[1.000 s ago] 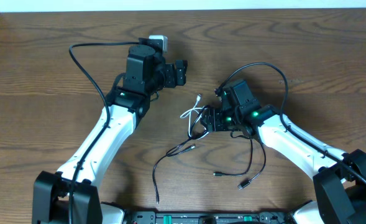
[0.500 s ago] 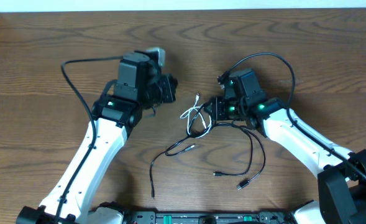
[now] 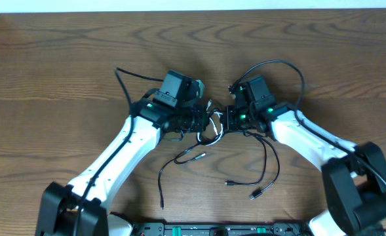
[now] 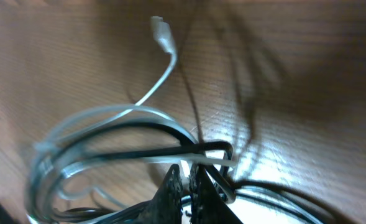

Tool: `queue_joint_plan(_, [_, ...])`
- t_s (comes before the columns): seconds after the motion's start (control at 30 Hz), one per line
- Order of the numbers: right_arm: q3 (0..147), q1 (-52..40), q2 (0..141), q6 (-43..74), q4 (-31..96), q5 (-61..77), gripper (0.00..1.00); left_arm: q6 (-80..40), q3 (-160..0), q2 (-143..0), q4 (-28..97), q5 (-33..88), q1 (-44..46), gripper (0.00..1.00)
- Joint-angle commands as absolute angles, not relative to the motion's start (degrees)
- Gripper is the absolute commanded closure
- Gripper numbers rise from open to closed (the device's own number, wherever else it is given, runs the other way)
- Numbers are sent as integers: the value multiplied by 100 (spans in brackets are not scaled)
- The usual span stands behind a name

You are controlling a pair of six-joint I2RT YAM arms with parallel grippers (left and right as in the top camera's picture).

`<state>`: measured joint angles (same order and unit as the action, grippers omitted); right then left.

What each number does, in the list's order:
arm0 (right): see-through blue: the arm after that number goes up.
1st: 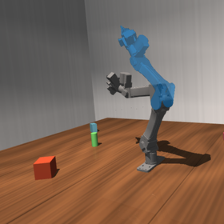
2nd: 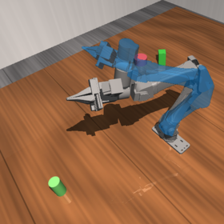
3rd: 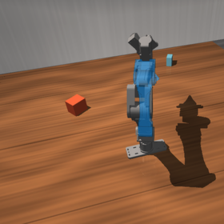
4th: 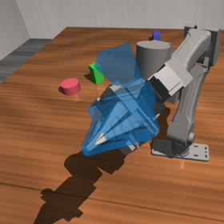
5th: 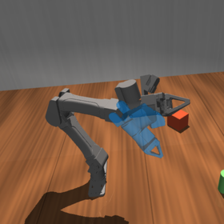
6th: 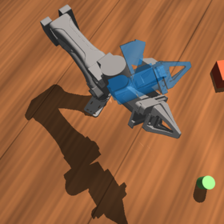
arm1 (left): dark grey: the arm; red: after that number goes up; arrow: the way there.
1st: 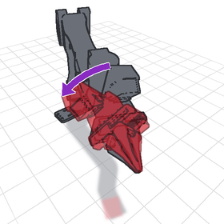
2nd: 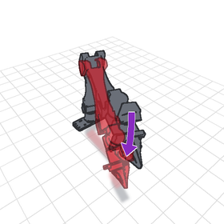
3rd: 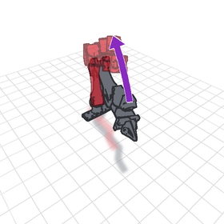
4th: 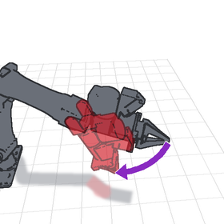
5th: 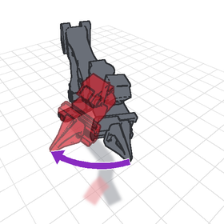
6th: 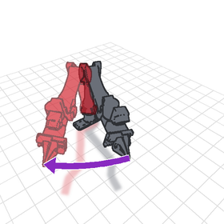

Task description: Untangle cables

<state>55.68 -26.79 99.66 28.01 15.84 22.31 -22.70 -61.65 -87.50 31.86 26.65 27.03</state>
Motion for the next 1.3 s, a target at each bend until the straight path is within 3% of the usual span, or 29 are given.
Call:
queue_joint_plan(0.0, [5645, -2703, 10169, 2735, 1343, 2244, 94, -2281, -6195, -9013, 3210, 2115, 2742, 89])
queue_joint_plan(0.17, [5645, -2617, 10219, 2735, 1013, 2104, 92, -2281, -6195, -9371, 3079, 327, 2740, 89])
queue_joint_plan(0.33, [5645, -2620, 10217, 2729, 1022, 2257, 90, -2008, -6226, -9673, 2751, 226, 2722, 85])
queue_joint_plan(0.4, [5647, -2589, 10210, 2558, 1011, 2547, 84, -1697, -6405, -9546, 2891, 231, 2661, 74])
queue_joint_plan(0.57, [5653, -2447, 10180, 2453, 1007, 2995, 69, -1699, -6803, -8927, 3420, 239, 2552, 58])
queue_joint_plan(0.83, [5653, -2108, 10180, 2349, 1194, 3706, 45, -1505, -6779, -8589, 3854, 1048, 2561, 55])
queue_joint_plan(1.0, [5651, -1999, 10180, 2300, 1310, 3612, 27, -1505, -6659, -8986, 3854, 1050, 2574, 40])
queue_joint_plan(1.13, [5651, -1992, 10180, 2220, 1313, 3551, 19, -1503, -6657, -9548, 3717, 1050, 2574, 35])
queue_joint_plan(1.27, [5651, -1997, 10180, 2220, 1326, 3400, 17, -1505, -6657, -9977, 3529, 1052, 2580, 34])
